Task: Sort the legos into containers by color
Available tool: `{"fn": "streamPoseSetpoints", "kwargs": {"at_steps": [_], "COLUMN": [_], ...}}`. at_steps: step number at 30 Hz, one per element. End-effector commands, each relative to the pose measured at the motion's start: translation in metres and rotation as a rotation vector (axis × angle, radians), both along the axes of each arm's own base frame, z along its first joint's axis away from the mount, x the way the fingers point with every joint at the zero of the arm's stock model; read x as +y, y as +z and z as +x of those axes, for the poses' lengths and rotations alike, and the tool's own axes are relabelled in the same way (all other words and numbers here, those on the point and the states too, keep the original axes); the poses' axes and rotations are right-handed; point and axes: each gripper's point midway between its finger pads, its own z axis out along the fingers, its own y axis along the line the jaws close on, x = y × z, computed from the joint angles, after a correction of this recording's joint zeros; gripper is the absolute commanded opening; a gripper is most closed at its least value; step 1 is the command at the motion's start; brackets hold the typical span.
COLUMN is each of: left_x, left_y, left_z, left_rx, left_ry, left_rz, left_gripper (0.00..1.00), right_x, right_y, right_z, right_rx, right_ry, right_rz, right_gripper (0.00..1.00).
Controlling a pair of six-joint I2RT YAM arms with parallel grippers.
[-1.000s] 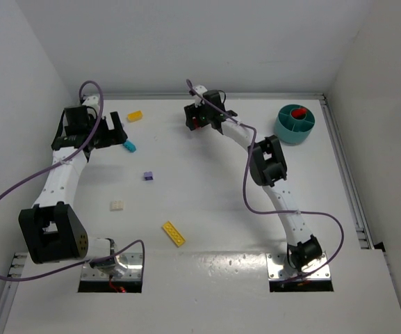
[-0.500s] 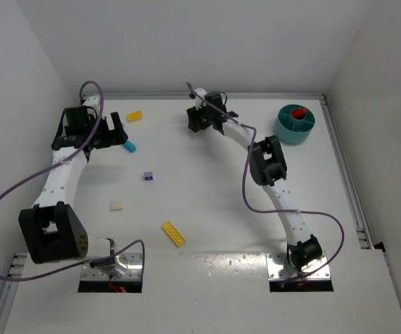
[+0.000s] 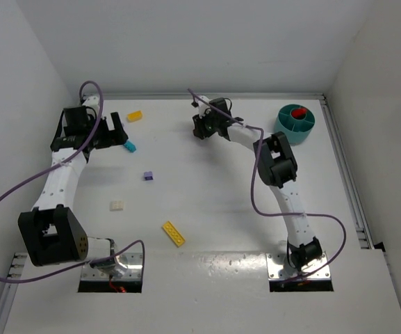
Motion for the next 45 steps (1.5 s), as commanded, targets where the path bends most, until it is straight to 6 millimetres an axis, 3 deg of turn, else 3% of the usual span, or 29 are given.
{"fn": "streamPoseSetpoints", "kwargs": {"at_steps": [1, 2, 3, 5, 6, 7, 8, 9, 10, 11, 12, 14, 15, 20, 25, 30, 45], "left_x": [0.0, -0.003, -0.007, -0.014, -0.025, -0.028, -0.031, -0.04, -0.046, -0.05, -0.06, -0.067, -0.072, -0.077, -0.083, -0.082, -0.081], "left_y": [0.029, 0.029, 0.03, 0.031, 0.035, 0.032, 0.039, 0.042, 0.041, 0.044, 0.044, 0.049, 0.051, 0.057, 0.056, 0.062, 0.062], "left_z": [-0.001, -0.001, -0.001, -0.002, -0.003, -0.003, -0.001, -0.003, -0.002, 0.001, 0.0, 0.002, 0.003, 0.01, 0.015, 0.019, 0.019], "left_rx": [-0.085, -0.085, -0.094, -0.106, -0.116, -0.115, -0.141, -0.15, -0.155, -0.171, -0.172, -0.193, -0.204, -0.213, -0.207, -0.216, -0.216], "left_ry": [-0.018, -0.027, -0.038, -0.064, -0.091, -0.092, -0.098, -0.108, -0.124, -0.122, -0.145, -0.153, -0.16, -0.171, -0.181, -0.168, -0.16], "left_rz": [0.012, 0.012, 0.013, 0.022, 0.022, 0.03, 0.038, 0.039, 0.039, 0.039, 0.041, 0.036, 0.027, 0.027, 0.029, 0.026, 0.031], "left_gripper": [1.0, 1.0, 1.0, 1.0, 1.0, 1.0, 1.0, 1.0, 1.0, 1.0, 1.0, 1.0, 1.0, 1.0, 1.0, 1.0, 1.0], "right_x": [-0.01, -0.019, -0.029, -0.05, -0.064, -0.08, -0.095, -0.12, -0.136, -0.151, -0.18, -0.209, -0.235, -0.301, -0.338, -0.361, -0.423], "right_y": [0.063, 0.073, 0.114, 0.121, 0.135, 0.167, 0.169, 0.179, 0.201, 0.204, 0.209, 0.216, 0.22, 0.22, 0.215, 0.204, 0.175], "right_z": [-0.019, -0.024, -0.028, -0.052, -0.056, -0.059, -0.07, -0.067, -0.071, -0.077, -0.073, -0.076, -0.078, -0.079, -0.075, -0.062, -0.054], "right_rx": [-0.044, -0.041, -0.081, -0.029, -0.029, -0.079, -0.043, -0.055, -0.093, -0.076, -0.084, -0.092, -0.091, -0.087, -0.065, -0.031, 0.076], "right_ry": [0.044, 0.034, 0.028, 0.009, -0.011, -0.046, -0.055, -0.113, -0.134, -0.155, -0.225, -0.265, -0.319, -0.429, -0.498, -0.546, -0.666], "right_rz": [0.039, 0.038, 0.059, 0.038, 0.038, 0.021, -0.005, -0.034, -0.053, -0.074, -0.11, -0.156, -0.188, -0.298, -0.338, -0.36, -0.365], "right_gripper": [0.08, 0.06, 0.06, 0.03, 0.03, 0.01, 0.0, 0.0, 0.0, 0.0, 0.0, 0.0, 0.0, 0.0, 0.0, 0.0, 0.0]}}
